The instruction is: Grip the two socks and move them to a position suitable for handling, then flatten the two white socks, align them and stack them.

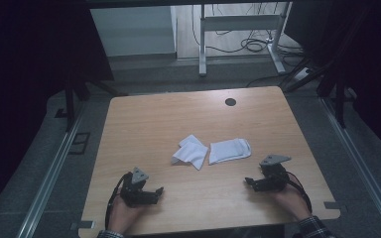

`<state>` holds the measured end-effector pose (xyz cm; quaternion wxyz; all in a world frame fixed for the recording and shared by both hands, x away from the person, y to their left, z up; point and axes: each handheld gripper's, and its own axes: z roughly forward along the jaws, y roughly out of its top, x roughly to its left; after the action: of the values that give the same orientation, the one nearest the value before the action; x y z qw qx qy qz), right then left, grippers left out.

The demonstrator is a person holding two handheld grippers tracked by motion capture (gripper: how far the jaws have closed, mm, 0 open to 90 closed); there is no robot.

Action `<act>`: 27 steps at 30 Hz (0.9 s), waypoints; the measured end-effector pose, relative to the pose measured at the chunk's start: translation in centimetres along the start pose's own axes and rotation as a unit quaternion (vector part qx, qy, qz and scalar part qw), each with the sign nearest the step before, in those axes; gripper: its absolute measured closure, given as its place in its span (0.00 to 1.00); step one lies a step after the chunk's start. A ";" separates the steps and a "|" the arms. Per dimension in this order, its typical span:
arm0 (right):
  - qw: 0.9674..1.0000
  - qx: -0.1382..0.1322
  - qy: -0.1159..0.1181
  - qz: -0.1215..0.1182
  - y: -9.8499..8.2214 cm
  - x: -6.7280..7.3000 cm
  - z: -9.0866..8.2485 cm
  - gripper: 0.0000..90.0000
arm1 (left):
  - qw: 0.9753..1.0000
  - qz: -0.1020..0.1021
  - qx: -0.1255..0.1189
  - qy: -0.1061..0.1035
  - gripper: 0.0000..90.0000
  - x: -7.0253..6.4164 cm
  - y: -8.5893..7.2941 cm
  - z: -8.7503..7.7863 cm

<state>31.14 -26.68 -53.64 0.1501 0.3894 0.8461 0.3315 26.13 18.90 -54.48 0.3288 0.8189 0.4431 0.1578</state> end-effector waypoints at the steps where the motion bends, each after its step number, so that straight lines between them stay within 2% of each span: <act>1: 1.000 0.000 0.000 0.000 0.0 0.0 0.0 0.16 | 1.000 0.000 0.000 0.000 0.11 0.0 0.0 0.0; 19: 1.000 0.002 0.001 -0.001 0.1 0.0 0.1 0.16 | 1.000 0.001 0.001 -0.001 0.11 0.0 0.0 0.0; 27: 1.000 0.008 -0.002 0.003 0.3 0.0 0.0 0.19 | 1.000 0.001 0.001 -0.001 0.11 0.0 0.0 0.0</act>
<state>31.29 -26.53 -53.46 0.1479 0.3939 0.8472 0.3243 26.19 18.89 -54.49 0.3284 0.8198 0.4420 0.1572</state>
